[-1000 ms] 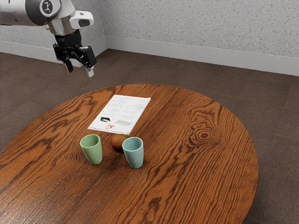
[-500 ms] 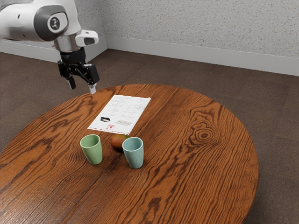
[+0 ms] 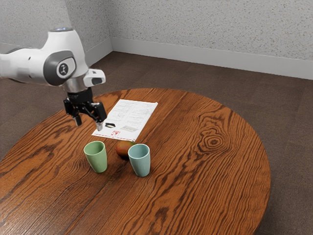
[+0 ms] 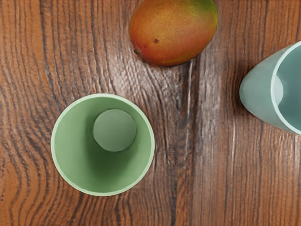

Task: Place the left cup onto the right cup

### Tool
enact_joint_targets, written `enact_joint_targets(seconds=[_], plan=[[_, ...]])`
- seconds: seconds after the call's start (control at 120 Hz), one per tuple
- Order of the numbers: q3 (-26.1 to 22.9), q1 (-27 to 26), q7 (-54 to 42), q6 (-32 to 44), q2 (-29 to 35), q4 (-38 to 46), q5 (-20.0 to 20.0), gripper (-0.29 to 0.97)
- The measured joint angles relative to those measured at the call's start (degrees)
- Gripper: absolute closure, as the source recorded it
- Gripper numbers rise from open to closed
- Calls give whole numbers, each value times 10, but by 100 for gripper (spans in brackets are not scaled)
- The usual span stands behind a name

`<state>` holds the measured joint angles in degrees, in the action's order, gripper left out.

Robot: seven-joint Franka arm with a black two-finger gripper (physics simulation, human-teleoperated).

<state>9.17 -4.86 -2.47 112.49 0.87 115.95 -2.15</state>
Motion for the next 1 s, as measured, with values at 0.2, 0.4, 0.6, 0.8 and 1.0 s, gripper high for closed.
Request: enact_joint_targets(seconds=[0.2, 0.4, 0.6, 0.8, 1.0], plan=[[0, -5, 14, 58, -18, 42, -1, 0], [0, -13, 23, 104, -56, 43, -1, 0], [0, -12, 30, 138, -94, 41, -2, 0], [2, -11, 35, 157, -120, 38, -2, 0], [2, -11, 39, 170, -144, 38, -2, 2]])
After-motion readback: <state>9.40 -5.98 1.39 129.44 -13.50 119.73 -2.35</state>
